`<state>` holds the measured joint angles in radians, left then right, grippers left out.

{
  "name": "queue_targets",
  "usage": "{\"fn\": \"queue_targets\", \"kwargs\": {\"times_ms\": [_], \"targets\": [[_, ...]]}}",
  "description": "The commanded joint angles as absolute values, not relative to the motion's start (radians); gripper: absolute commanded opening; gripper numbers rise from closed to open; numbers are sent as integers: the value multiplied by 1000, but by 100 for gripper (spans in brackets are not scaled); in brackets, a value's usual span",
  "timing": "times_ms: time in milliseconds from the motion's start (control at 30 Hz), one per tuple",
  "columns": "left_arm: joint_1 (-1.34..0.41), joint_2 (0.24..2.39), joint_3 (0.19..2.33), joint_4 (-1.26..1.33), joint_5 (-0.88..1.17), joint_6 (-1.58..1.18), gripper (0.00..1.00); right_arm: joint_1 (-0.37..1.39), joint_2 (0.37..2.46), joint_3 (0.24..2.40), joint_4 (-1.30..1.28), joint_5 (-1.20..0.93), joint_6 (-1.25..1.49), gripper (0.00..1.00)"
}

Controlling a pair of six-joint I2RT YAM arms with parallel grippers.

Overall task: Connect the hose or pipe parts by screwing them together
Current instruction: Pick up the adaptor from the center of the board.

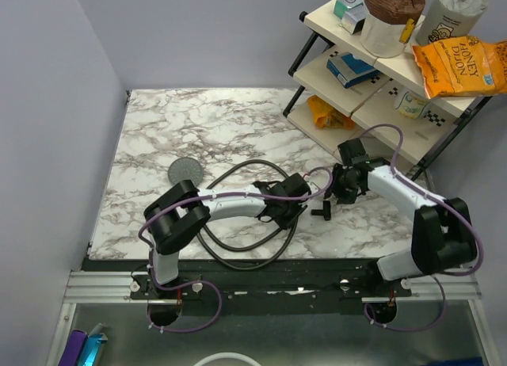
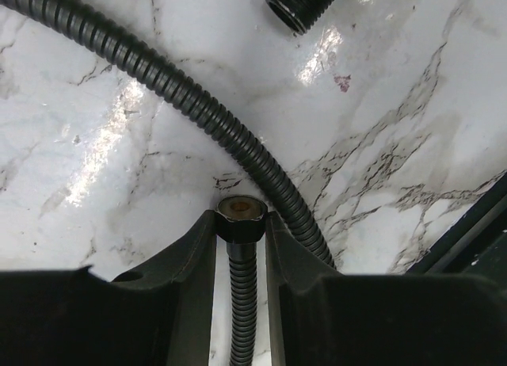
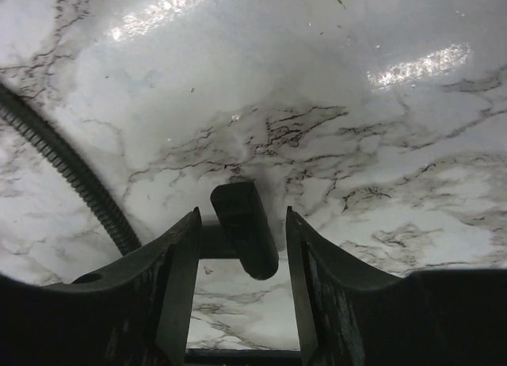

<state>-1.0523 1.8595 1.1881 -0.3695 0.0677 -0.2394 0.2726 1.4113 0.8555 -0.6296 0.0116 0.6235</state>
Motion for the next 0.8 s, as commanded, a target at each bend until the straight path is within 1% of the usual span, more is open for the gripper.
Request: {"fn": "queue_targets", "kwargs": {"times_ms": [0, 200, 233, 333, 500, 667, 767], "targets": [[-1060, 1790, 1160, -388, 20, -183, 0, 264, 1525, 940, -716, 8, 577, 54], [-1049, 1738, 1155, -379, 8, -126, 0, 265, 1600, 1002, -764, -23, 554, 54], [-1046, 1729, 1160, -379, -24, -118, 0, 265, 1606, 1008, -768, -25, 551, 54], [-1043, 1686, 1177, -367, -37, -83, 0, 265, 1623, 1011, -769, -55, 551, 54], [-1043, 1591, 1187, -359, -35, -80, 0, 275, 1657, 996, -770, -84, 549, 53], [-1039, 1490, 1144, -364, -46, -52, 0, 288, 1693, 985, -781, -86, 554, 52], [-1022, 1424, 1127, -386, -12, -61, 0, 294, 1723, 1002, -798, -68, 557, 50]]}}
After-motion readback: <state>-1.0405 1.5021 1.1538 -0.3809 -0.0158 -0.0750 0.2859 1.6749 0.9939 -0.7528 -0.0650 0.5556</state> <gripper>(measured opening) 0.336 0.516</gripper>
